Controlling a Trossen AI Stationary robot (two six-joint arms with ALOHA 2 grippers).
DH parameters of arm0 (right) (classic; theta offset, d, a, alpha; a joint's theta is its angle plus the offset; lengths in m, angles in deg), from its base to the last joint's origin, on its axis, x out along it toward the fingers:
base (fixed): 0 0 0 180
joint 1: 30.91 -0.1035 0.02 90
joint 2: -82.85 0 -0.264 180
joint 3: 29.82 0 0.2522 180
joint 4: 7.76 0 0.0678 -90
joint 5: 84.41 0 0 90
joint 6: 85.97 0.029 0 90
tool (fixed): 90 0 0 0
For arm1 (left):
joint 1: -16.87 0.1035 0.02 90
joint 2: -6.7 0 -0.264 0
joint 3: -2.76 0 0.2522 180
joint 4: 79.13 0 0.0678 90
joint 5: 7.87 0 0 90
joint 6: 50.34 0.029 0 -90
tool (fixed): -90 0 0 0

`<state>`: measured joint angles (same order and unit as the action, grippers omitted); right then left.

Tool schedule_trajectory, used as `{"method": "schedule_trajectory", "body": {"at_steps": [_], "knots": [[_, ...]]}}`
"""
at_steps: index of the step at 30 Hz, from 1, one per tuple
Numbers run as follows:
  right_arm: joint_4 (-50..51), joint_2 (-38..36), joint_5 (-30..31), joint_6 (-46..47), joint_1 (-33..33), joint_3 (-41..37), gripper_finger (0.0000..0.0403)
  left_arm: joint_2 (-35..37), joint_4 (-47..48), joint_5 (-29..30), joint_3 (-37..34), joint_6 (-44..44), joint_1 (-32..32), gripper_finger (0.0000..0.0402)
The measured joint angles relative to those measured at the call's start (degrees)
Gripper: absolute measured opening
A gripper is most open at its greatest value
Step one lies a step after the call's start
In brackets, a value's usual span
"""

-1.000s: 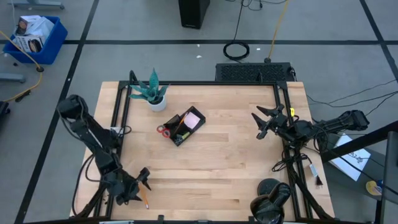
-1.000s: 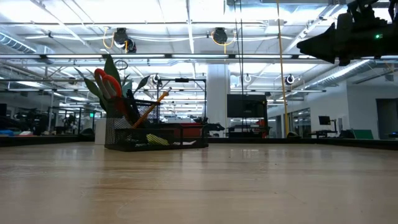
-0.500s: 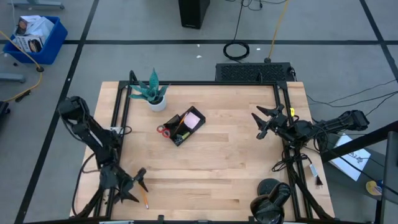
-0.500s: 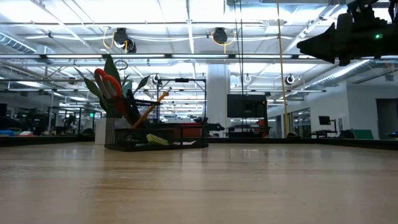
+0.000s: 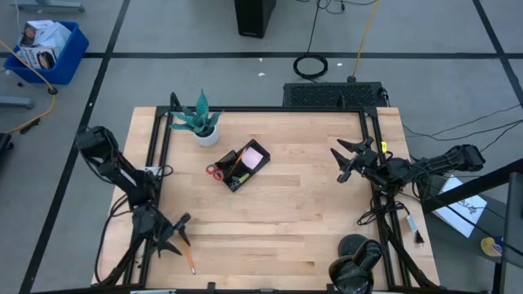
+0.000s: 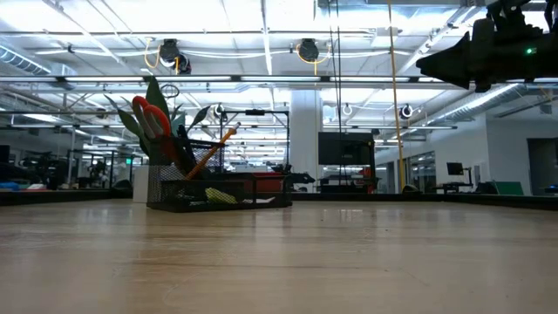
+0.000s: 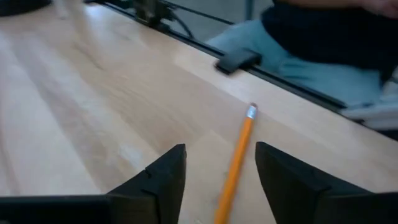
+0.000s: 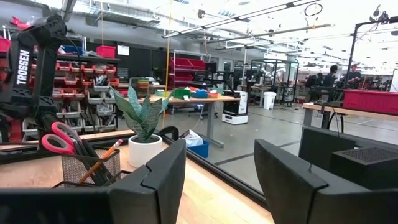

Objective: Pick and place office supplies into organizer
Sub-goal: Put the orange pencil into the black desk organizer

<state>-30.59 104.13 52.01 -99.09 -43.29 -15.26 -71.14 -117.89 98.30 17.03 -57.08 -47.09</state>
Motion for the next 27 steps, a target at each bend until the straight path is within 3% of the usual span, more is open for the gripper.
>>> {"method": "schedule_trajectory", "body": {"at_steps": [3, 10, 20, 27], "knots": [[0.0, 0.0, 0.0, 0.0, 0.0, 0.0, 0.0183, 0.0, 0.1, -4.8, 0.0, 1.2, 1.7, 0.0179], [0.0, 0.0, 0.0, 0.0, 0.0, 0.0, 0.0183, 0.0, -0.8, -9.6, 0.6, -0.6, 5.6, 0.0147], [0.0, 0.0, 0.0, 0.0, 0.0, 0.0, 0.0183, 0.0, 3.9, -18.8, 1.7, 1.3, 11.2, 0.0145], [0.0, 0.0, 0.0, 0.0, 0.0, 0.0, 0.0183, -2.7, 9.6, -18.5, 4.8, 5.9, 11.4, 0.0145]]}}
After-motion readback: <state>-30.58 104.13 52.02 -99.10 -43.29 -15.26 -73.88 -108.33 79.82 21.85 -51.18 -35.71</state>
